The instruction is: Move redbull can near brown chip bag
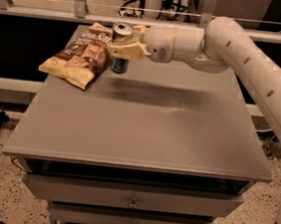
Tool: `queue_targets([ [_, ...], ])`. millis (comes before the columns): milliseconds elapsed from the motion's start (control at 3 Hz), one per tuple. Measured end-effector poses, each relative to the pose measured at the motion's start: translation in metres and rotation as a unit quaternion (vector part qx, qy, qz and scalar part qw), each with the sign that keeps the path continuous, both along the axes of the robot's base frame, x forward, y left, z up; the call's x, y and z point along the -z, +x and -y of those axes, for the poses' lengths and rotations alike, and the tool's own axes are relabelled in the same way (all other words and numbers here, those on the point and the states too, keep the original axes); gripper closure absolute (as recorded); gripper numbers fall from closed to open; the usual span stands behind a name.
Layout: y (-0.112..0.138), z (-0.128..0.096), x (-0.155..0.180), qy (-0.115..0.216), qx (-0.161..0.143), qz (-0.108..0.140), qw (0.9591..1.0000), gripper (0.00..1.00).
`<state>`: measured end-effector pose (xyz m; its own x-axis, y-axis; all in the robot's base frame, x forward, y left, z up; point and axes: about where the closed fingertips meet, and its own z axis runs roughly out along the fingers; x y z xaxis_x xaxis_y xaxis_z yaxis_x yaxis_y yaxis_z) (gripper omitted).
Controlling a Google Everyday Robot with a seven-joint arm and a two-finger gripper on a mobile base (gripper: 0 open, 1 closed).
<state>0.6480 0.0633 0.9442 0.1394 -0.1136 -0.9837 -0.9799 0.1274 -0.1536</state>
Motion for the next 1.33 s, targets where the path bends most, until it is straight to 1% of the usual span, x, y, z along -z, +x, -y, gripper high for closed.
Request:
queue_targets([
  [667, 0.058, -0.051, 0.017, 0.014, -0.028, -0.007, 0.9995, 1.00],
  [1000, 0.058, -0.051, 0.017, 0.014, -0.028, -0.008, 0.9995, 1.00],
  [1333, 0.047, -0.017, 0.023, -0.048, -0.009, -0.026, 0.9985, 0.84],
])
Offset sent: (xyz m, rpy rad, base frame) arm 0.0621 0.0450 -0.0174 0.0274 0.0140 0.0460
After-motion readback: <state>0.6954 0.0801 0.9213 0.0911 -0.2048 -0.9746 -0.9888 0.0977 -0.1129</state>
